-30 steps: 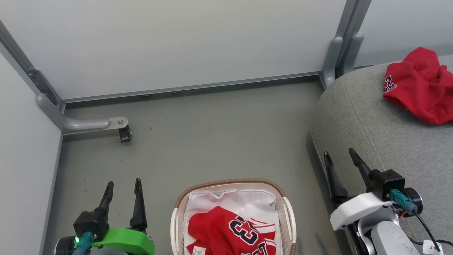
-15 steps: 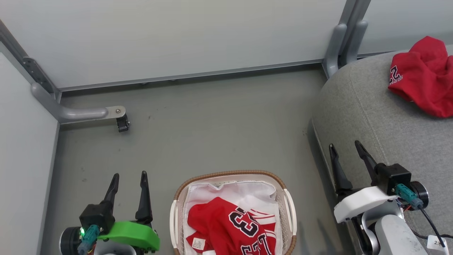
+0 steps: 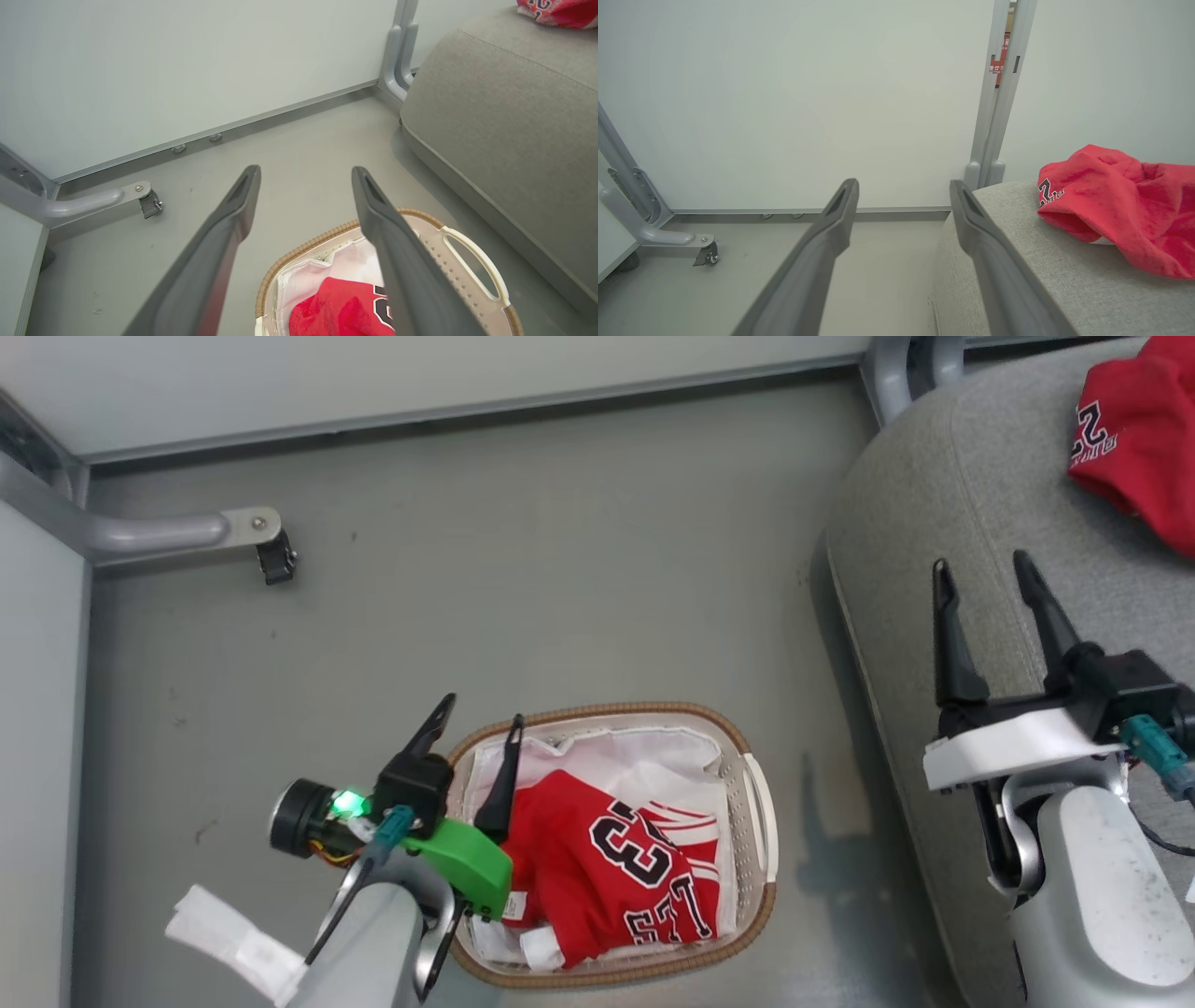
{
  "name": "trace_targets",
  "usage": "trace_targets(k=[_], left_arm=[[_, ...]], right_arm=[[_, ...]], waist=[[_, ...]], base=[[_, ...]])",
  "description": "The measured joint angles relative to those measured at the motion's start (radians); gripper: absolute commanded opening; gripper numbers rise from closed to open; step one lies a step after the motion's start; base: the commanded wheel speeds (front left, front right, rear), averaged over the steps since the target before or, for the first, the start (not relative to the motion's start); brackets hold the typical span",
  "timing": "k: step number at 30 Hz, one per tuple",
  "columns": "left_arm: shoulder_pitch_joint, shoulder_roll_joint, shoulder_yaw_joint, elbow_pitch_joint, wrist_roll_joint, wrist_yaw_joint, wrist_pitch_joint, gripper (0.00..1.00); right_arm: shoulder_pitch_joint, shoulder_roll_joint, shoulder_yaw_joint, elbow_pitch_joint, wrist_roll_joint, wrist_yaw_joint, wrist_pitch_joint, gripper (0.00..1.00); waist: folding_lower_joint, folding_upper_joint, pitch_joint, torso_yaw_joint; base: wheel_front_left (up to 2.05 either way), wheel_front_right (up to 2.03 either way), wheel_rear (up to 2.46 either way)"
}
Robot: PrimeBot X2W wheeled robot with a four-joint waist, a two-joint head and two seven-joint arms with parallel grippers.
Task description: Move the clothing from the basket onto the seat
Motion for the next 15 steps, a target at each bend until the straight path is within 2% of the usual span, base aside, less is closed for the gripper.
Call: trace_targets(k=[6,15], left_arm=[[-0.151,-0.002,-0.223,0.186,0.020,-0.014,0.012,1.00],[-0.336,-0.004,-0.458,0.472,0.026,-0.016,0.089,1.00]], right_arm=[[-0.058,-0.001,-0.029,-0.087,0.001,0.000,0.000,1.00],[-0.118,-0.001,-0.012,-0.166,0.035,0.000,0.000,1.00]], waist=[[0.0000,0.0000,0.120,-0.024],[0.0002,0.0000,0.303,-0.081]], base=[[0.00,0.00,0.00],[0.00,0.00,0.00]])
